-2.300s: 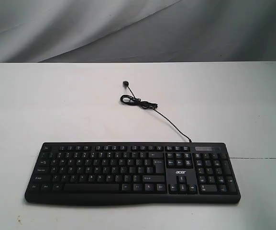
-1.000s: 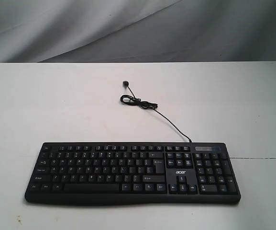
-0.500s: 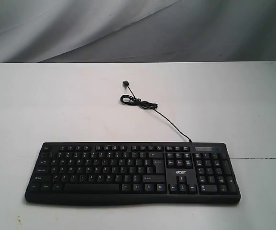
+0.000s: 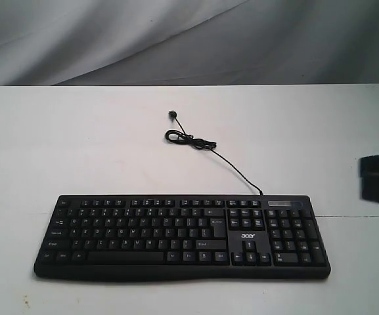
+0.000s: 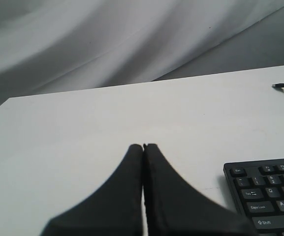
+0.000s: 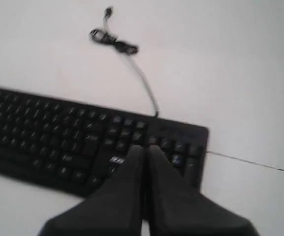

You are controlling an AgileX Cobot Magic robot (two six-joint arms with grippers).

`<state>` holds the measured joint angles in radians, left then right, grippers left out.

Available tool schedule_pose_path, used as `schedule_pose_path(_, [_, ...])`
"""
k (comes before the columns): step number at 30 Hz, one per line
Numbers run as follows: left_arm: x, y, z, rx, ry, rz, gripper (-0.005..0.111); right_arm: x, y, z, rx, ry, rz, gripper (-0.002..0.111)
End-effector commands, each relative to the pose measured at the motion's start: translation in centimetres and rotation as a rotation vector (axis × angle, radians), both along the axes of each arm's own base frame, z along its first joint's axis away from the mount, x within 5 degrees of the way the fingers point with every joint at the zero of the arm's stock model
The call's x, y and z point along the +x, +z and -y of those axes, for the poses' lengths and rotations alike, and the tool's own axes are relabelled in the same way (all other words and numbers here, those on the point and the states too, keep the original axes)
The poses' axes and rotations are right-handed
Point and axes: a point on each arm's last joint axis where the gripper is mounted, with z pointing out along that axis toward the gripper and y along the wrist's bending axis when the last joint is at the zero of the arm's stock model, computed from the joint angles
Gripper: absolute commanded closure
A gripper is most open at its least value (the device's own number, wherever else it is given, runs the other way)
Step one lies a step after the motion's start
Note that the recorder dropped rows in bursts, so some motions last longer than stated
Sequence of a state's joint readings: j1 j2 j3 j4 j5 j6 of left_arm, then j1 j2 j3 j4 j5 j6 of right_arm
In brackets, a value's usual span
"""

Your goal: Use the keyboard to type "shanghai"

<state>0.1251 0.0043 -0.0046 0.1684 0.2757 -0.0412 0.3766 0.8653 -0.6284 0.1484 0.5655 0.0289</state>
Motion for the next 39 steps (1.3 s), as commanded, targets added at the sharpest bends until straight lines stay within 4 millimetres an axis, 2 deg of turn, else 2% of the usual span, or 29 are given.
schedule_pose_path(1, [0.0, 0.0, 0.1, -0.005, -0.008, 0.01, 0.107, 2.2, -0.2, -5.5, -0.043, 0.219, -0.068, 0.108])
schedule_pose_path(10, [0.0, 0.0, 0.1, -0.005, -0.008, 0.01, 0.107, 6.0, 1.2, -16.1, -0.117, 0.525, -0.105, 0.108])
schedule_pose_path(18, [0.0, 0.0, 0.1, -0.005, -0.008, 0.01, 0.107, 7.8, 0.1, -23.1, -0.131, 0.639, -0.113, 0.108])
schedule_pose_path(23, [0.0, 0.0, 0.1, -0.005, -0.008, 0.01, 0.107, 8.5, -2.2, -26.9, -0.141, 0.702, -0.087, 0.108])
schedule_pose_path(28, [0.0, 0.0, 0.1, -0.005, -0.008, 0.01, 0.107, 9.2, -5.4, -29.0, -0.123, 0.69, -0.065, 0.108])
schedule_pose_path(35, [0.0, 0.0, 0.1, -0.005, -0.008, 0.01, 0.107, 9.9, -8.2, -29.9, -0.141, 0.681, -0.071, 0.108])
schedule_pose_path(39, [0.0, 0.0, 0.1, -0.005, -0.008, 0.01, 0.107, 10.4, -9.8, -30.4, -0.188, 0.737, -0.016, 0.108])
